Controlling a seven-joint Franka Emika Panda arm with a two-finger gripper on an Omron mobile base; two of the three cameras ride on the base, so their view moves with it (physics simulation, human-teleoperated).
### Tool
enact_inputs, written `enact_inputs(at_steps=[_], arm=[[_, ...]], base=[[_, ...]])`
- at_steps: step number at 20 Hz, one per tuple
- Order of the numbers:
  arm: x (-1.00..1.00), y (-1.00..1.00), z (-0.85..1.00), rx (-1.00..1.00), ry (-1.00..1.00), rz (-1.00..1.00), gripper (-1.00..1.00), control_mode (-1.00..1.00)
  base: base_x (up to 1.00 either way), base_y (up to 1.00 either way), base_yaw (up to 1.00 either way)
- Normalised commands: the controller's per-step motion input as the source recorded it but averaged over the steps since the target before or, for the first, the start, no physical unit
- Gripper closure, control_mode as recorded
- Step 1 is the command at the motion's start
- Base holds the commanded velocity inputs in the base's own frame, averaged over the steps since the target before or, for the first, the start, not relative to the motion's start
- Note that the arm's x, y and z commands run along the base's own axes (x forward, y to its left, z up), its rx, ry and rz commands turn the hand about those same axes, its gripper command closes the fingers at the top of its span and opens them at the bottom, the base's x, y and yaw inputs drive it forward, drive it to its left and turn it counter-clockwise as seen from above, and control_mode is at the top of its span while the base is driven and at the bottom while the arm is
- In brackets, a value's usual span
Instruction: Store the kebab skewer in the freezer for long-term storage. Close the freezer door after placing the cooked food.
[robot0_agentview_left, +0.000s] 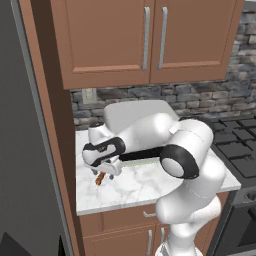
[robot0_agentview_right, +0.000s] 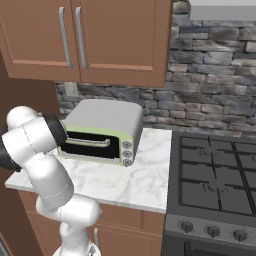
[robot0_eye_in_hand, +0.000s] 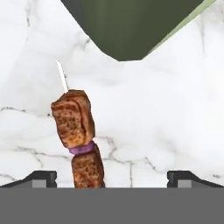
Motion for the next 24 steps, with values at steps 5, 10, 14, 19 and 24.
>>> enact_inputs(at_steps=[5, 10, 14, 19, 24], arm=[[0.08, 0.04, -0.22, -0.03, 0.00, 0.00, -1.00, -1.00], [0.09, 0.12, -0.15, 0.00, 0.00, 0.00, -1.00, -1.00], [0.08, 0.01, -0.21, 0.00, 0.00, 0.00, -1.00, -1.00], [0.02, 0.00, -0.21, 0.00, 0.00, 0.00, -1.00, -1.00], [0.00, 0.00, -0.20, 0.00, -0.02, 0.00, -1.00, -1.00]], base=[[0.00, 0.00, 0.00], [0.00, 0.00, 0.00], [0.00, 0.00, 0.00], [0.00, 0.00, 0.00], [0.00, 0.00, 0.00]])
